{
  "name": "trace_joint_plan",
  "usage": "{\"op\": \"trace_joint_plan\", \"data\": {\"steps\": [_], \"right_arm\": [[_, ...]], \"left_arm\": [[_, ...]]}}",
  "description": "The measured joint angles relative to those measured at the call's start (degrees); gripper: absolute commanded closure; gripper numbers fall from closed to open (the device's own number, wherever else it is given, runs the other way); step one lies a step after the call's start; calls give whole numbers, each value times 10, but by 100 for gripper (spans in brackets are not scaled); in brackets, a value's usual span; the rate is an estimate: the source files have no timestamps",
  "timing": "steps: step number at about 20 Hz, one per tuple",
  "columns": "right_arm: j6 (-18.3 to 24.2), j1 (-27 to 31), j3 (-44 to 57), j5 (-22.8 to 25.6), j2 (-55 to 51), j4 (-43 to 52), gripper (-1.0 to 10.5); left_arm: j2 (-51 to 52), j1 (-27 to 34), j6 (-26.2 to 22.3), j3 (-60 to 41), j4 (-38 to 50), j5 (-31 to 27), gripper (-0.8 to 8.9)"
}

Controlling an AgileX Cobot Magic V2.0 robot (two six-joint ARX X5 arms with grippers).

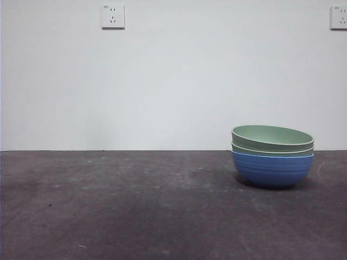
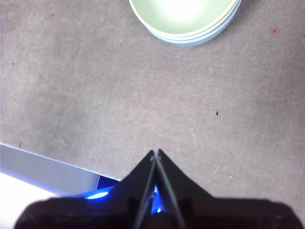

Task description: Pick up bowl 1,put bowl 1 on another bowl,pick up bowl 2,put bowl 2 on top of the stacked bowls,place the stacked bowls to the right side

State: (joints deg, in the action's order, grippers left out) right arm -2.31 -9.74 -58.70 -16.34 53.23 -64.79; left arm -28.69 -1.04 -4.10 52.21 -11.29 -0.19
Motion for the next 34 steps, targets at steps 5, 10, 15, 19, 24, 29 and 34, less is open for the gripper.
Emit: {"op": "trace_joint_plan", "data": {"steps": [5,10,15,19,24,29,34], "right_arm": [[0,0,0,0,0,0,945],[0,0,0,0,0,0,945],[0,0,0,0,0,0,945],[0,0,0,0,0,0,945],[0,0,0,0,0,0,945],[0,0,0,0,0,0,945],[0,0,0,0,0,0,945]], "left_arm": [[133,21,1,-246,80,2,817],[205,21,20,-408,96,1,817],[255,22,26,-486,96,1,817],[278,22,27,-511,90,2,817],[284,22,42,-512,20,2,817],[284,22,72,-512,6,2,817],[284,22,78,-512,6,2,817]]}}
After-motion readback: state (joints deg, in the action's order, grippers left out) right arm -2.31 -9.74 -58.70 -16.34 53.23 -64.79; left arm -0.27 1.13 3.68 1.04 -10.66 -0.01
